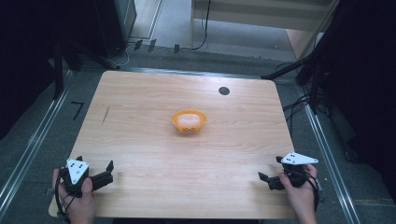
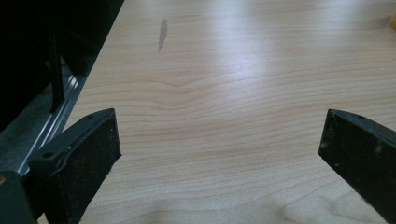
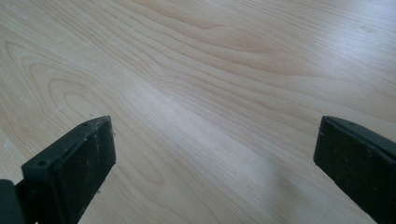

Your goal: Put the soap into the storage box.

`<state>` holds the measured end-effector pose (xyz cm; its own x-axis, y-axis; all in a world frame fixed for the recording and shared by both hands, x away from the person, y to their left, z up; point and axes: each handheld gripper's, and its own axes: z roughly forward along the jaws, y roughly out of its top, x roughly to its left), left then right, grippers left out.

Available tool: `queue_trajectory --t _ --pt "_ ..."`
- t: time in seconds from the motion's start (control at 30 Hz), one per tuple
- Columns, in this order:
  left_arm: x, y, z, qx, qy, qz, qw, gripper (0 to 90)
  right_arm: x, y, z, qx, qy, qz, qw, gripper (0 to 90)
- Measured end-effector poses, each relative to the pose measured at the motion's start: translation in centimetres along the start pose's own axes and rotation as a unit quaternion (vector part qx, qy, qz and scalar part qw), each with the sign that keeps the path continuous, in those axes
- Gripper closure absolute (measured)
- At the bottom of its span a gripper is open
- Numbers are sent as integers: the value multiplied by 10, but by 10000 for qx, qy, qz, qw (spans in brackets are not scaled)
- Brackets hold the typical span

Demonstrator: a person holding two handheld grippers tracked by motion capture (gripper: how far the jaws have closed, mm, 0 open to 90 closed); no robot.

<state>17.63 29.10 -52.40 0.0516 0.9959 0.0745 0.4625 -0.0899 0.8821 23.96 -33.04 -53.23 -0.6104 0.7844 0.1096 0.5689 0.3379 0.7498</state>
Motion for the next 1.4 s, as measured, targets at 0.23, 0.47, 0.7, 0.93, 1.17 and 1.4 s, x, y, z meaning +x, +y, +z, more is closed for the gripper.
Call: queue_trajectory --t 0.23,0.47,0.7,0.93,1.17,1.4 --pt "0 0 0 2 27 -31 10000 0 -10 -21 -14 -112 -98 163 9998 0" --pt "0 0 0 24 15 -21 10000 0 -18 -37 -26 -207 -163 300 9992 0" --pt "0 0 1 51 29 2 10000 0 -21 -50 -34 -335 -216 363 9985 0" --pt "0 1 1 75 12 -1 10000 0 -22 -57 -36 -452 -205 377 9981 0" --pt "2 1 2 114 -44 -117 9999 0 -19 -58 -38 -621 -333 354 9969 0" --pt "2 1 3 194 -59 -70 9998 0 -14 -59 -39 -719 -637 283 9950 0"
